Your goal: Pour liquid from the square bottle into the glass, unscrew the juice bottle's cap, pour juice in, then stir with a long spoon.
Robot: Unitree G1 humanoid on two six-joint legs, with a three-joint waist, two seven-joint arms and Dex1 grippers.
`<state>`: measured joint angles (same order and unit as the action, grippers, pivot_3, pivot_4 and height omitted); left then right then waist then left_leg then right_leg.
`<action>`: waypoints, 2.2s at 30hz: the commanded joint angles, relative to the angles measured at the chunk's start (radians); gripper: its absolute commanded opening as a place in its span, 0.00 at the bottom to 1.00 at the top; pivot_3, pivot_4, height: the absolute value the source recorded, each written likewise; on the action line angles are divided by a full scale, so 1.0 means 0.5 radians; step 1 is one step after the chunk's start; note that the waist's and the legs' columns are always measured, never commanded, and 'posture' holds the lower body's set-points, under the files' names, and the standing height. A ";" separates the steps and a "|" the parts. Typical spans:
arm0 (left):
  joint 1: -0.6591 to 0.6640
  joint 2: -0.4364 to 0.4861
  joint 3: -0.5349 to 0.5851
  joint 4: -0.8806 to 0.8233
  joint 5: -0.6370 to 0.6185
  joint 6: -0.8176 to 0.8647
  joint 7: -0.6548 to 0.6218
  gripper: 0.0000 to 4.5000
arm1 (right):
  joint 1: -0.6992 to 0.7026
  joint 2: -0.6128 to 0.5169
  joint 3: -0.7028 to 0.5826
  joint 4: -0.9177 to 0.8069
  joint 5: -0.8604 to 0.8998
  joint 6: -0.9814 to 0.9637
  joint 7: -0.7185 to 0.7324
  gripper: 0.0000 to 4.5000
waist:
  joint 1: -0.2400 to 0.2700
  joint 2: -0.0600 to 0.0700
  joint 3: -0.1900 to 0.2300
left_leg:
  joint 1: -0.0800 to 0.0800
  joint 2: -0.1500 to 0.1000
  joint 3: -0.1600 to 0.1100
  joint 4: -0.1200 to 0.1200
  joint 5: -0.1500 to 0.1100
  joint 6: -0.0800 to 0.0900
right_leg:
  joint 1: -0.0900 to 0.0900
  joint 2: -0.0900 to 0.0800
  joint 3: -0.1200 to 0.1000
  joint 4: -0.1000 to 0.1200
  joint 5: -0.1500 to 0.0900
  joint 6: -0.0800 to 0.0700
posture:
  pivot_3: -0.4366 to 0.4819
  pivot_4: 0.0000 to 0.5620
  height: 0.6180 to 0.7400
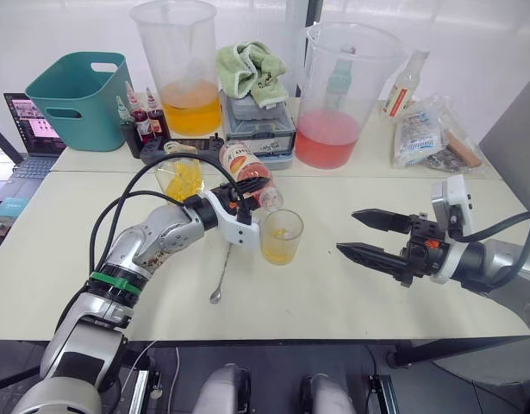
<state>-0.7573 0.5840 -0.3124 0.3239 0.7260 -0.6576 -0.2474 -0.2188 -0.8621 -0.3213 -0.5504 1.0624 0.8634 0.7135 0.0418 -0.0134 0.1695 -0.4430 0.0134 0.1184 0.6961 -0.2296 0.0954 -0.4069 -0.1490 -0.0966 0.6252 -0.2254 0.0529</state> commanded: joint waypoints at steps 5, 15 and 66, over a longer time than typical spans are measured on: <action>-0.111 0.034 0.008 -0.069 0.055 -0.058 0.116 0.31 | -0.037 -0.027 -0.026 -0.029 -0.002 -0.028 -0.001 0.98 | -0.003 0.000 0.000 | 0.000 0.000 0.000 0.000 0.000 0.000 | 0.000 0.000 0.000 0.001 0.000 0.000 | 0.48 0.27 0.99; -0.139 0.035 -0.023 -0.078 0.141 -0.058 0.177 0.31 | -0.033 -0.052 -0.044 -0.008 -0.031 -0.031 0.034 0.98 | -0.002 0.000 0.000 | 0.000 0.000 0.000 0.000 0.000 0.000 | 0.000 0.000 0.000 0.001 0.000 0.000 | 0.48 0.27 0.99; 0.198 -0.109 0.818 -1.164 -1.967 2.326 -0.835 0.31 | -0.515 -0.019 0.302 0.402 -0.225 -0.085 0.492 0.98 | -0.035 0.000 0.000 | 0.001 0.001 -0.001 0.005 0.002 -0.003 | 0.001 0.003 0.001 0.004 0.000 0.000 | 0.48 0.27 0.99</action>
<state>-0.6485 0.5141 0.0394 -0.1646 -0.1886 0.4470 -0.6611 -0.4524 -0.8724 -0.1662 -0.3505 0.9595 0.8473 0.9335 0.0242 -0.0134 0.1695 -0.4427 0.0137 0.1179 0.6986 -0.2286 0.0940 -0.4062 -0.1477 -0.0964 0.6275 -0.2255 0.0530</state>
